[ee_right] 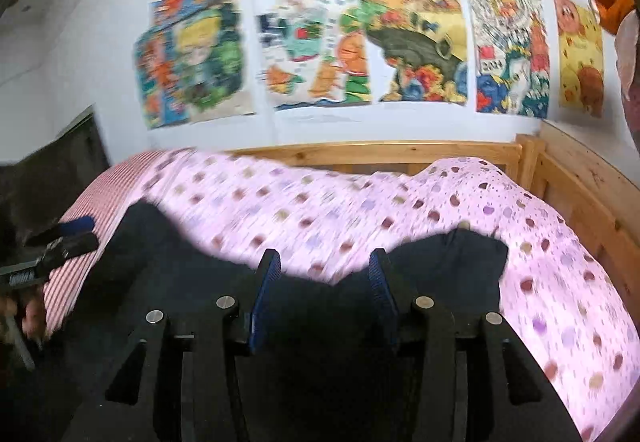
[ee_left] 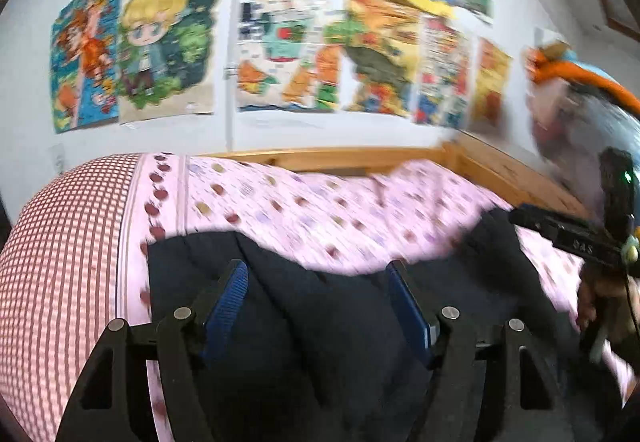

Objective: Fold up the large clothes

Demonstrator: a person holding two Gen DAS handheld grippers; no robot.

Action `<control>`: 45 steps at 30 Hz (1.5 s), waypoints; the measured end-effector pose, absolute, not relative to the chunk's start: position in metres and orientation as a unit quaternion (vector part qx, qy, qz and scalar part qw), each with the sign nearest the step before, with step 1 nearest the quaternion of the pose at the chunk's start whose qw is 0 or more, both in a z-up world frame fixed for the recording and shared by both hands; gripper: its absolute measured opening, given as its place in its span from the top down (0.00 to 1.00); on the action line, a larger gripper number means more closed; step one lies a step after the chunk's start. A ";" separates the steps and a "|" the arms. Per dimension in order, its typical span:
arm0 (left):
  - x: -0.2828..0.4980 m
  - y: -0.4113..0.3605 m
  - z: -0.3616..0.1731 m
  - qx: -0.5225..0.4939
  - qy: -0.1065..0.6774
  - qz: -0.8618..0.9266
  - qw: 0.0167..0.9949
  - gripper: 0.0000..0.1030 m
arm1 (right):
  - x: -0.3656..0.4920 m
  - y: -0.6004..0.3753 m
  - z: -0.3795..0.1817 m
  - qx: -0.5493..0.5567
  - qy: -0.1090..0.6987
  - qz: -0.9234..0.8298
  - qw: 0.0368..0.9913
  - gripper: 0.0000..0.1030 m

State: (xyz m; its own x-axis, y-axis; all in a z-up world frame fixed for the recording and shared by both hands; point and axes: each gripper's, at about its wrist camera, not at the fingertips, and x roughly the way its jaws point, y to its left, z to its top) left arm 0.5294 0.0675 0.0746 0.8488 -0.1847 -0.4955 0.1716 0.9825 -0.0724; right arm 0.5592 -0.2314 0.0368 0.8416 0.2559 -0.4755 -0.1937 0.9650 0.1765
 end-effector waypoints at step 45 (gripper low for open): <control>0.556 0.035 0.029 -0.040 0.331 -0.185 0.924 0.50 | 0.557 -0.197 -0.016 0.054 0.295 0.171 0.939 0.90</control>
State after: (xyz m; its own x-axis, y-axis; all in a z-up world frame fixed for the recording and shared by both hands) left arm 0.5558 0.0348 0.0286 0.7119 -0.3687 -0.5977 0.3157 0.9283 -0.1965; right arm 0.5569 -0.1975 -0.0160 0.7674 0.3535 -0.5349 -0.2901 0.9354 0.2020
